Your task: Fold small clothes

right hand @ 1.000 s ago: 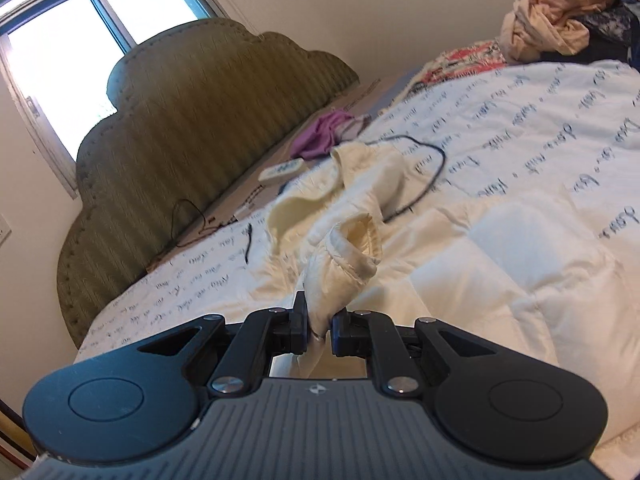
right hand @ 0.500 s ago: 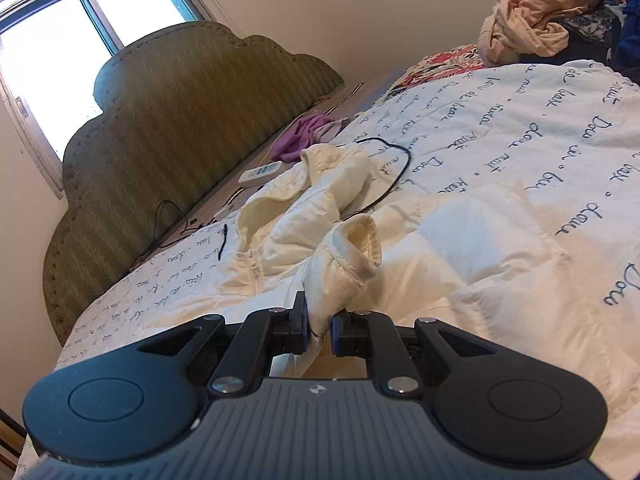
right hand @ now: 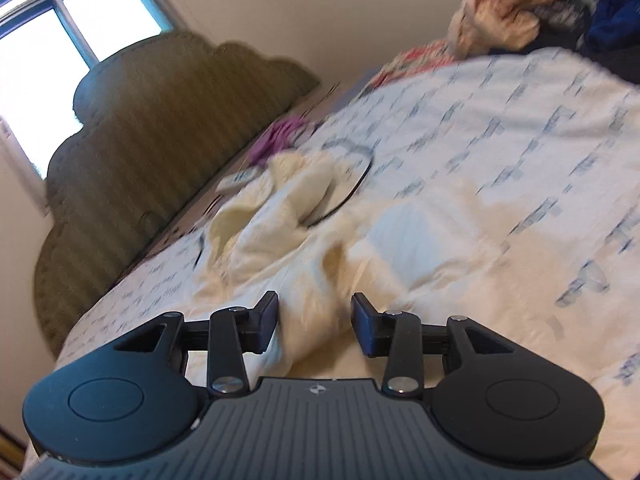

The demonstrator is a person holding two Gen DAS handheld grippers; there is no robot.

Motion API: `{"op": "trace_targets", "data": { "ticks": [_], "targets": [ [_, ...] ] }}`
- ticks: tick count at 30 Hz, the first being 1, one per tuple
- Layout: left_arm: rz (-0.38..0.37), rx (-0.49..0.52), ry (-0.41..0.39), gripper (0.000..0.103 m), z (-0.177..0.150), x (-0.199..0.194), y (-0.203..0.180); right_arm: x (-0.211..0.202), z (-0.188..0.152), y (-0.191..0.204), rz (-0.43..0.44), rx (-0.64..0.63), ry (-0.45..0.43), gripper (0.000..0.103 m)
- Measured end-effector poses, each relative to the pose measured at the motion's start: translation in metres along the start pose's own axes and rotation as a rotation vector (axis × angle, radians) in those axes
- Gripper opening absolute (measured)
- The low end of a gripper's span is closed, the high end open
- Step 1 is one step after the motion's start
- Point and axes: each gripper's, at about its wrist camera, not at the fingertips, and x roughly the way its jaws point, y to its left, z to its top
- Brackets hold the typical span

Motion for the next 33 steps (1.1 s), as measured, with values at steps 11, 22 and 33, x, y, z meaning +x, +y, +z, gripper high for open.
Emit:
{"op": "trace_targets", "data": {
  "ticks": [11, 22, 33],
  "targets": [
    [-0.026, 0.06, -0.039, 0.103, 0.027, 0.001, -0.023, 0.034, -0.015, 0.054, 0.013, -0.33, 0.141, 0.054],
    [-0.021, 0.085, -0.133, 0.103, 0.054, 0.017, -0.03, 0.035, 0.002, 0.048, 0.101, -0.239, 0.148, 0.058],
    [-0.037, 0.065, -0.147, 0.103, 0.03, 0.064, -0.046, 0.121, 0.067, 0.071, 0.199, 0.087, 0.194, 0.065]
  ]
}}
